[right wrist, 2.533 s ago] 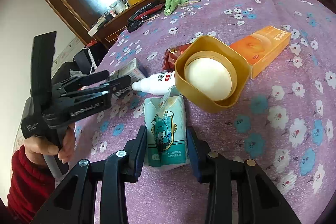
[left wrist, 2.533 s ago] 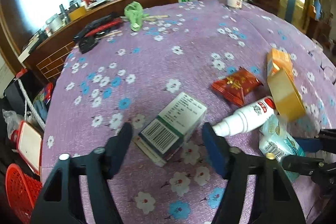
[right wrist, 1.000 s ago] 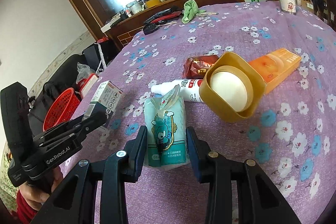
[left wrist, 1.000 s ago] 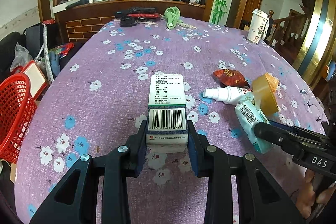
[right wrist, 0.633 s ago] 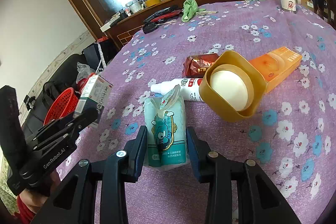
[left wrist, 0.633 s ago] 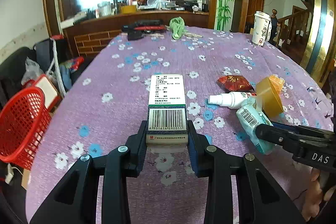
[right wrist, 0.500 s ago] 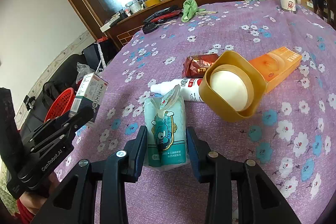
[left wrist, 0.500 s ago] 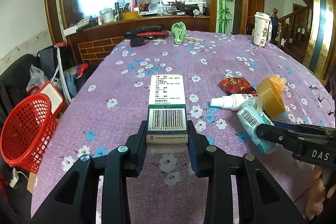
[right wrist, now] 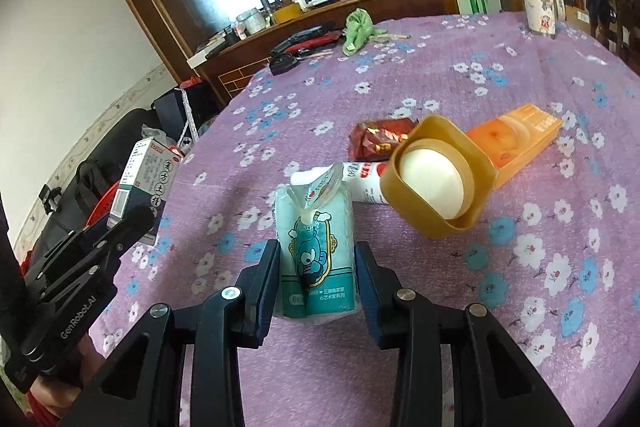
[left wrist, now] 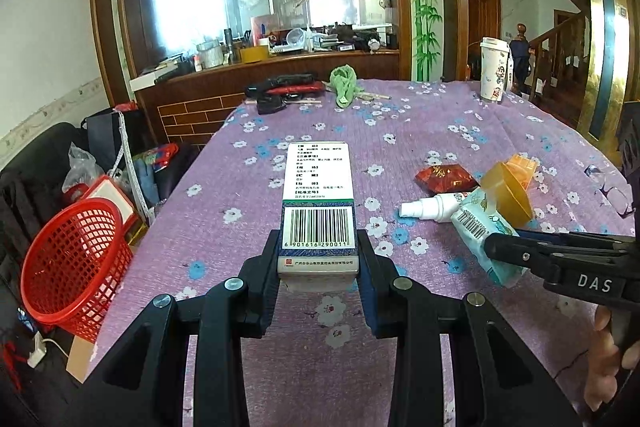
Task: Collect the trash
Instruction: 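Lift the medicine box with the left gripper while the right gripper lifts the teal pack, then carry the medicine box to the red basket and release it while the right gripper drops the teal pack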
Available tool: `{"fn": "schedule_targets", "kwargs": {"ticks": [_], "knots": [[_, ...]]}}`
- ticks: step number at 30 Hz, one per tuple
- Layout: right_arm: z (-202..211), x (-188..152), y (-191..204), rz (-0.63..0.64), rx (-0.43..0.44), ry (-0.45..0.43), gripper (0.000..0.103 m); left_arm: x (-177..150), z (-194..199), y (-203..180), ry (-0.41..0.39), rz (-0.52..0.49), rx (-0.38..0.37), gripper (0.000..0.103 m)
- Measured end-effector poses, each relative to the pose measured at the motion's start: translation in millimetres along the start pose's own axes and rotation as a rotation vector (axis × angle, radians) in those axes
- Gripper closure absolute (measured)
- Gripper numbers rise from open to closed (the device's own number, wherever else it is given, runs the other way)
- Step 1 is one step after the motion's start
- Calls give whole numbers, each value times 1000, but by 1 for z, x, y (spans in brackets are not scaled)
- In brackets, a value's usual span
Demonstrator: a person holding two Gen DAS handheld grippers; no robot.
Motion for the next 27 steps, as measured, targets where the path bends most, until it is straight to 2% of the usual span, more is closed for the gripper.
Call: {"fn": "schedule_targets", "kwargs": {"ticks": [16, 22, 27], "knots": [[18, -1, 32, 39, 6, 2, 63, -2, 18, 15, -25, 26, 1, 70], [7, 3, 51, 42, 12, 51, 63, -1, 24, 40, -21, 93, -17, 70], [-7, 14, 77, 61, 42, 88, 63, 3, 35, 80, -47, 163, 14, 70]]}}
Point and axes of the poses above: each gripper's, at about its wrist camera, not at the fingertips, and z roughly against the way its jaws point, y to its left, x to its top, the point moved 1 cm from there along -z, roughly the way its jaws point, and after that the axes turned 2 degrees about -y, right-handed, at the moved point
